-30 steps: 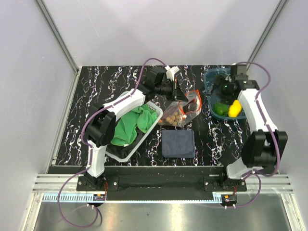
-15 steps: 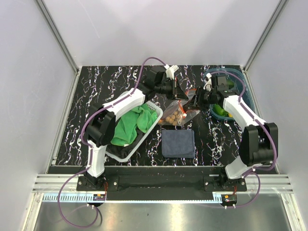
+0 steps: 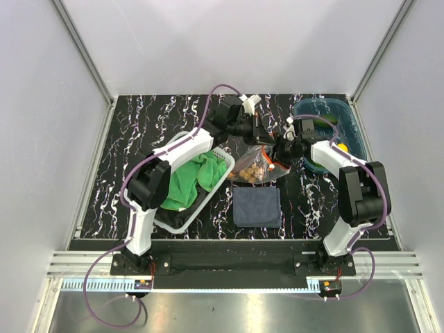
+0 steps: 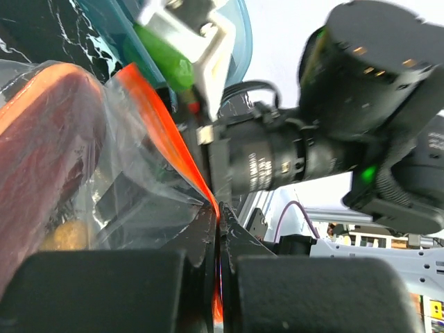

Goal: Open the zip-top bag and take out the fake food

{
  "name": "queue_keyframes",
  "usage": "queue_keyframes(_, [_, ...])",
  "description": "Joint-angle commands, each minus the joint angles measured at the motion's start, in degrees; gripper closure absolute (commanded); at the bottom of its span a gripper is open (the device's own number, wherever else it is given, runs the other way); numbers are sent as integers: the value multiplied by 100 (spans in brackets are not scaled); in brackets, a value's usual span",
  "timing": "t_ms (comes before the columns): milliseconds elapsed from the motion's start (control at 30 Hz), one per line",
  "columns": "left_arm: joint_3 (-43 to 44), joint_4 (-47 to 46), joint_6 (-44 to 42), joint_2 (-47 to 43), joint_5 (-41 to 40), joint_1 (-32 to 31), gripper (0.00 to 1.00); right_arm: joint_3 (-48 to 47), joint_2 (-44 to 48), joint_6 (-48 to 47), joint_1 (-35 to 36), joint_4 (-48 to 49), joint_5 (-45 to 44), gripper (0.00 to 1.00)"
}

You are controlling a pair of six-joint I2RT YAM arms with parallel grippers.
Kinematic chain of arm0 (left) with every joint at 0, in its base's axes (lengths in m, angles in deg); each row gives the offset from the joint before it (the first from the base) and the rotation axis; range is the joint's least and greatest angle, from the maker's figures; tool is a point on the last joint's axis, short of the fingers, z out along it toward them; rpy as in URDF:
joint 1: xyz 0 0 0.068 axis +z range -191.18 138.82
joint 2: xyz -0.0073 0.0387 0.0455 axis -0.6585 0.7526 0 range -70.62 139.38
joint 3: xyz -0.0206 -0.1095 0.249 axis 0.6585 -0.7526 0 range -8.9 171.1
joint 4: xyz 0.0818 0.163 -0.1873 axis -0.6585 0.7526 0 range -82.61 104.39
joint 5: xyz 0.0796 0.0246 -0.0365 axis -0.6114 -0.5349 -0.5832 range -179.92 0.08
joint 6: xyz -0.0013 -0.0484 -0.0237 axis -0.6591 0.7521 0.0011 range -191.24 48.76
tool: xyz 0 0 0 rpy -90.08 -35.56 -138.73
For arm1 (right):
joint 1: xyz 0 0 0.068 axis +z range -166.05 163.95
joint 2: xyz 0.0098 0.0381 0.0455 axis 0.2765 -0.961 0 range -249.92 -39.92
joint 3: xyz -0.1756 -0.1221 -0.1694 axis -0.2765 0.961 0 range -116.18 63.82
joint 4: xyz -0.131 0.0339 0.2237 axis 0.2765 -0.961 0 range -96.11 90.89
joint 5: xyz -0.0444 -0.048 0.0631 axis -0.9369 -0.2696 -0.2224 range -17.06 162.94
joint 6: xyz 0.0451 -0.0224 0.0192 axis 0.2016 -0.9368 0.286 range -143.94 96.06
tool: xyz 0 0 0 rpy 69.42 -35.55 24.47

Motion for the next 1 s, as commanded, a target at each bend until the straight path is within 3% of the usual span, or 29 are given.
queue_keyframes(0, [354,-394,247,164,163,-181,100,158,-154,327,82,620,229,35])
queue_keyframes(200, [328,-438,327,200,215,-225,100,71,-303,512,90,832,106,39])
queue_keyframes(267, [284,-438,300,191,233,-217,100,27,-338,530,91,858,97,46])
queue_keyframes(300, [258,-438,283,165,233,-217,100,27,-339,556,99,884,97,57])
queue_keyframes(533, [169,-438,239,138,268,-199,100,9,-242,872,90,903,396,84])
queue_keyframes(967, [29,-306,-7,121,321,152,100,-553,962,600,82,-363,-140,92])
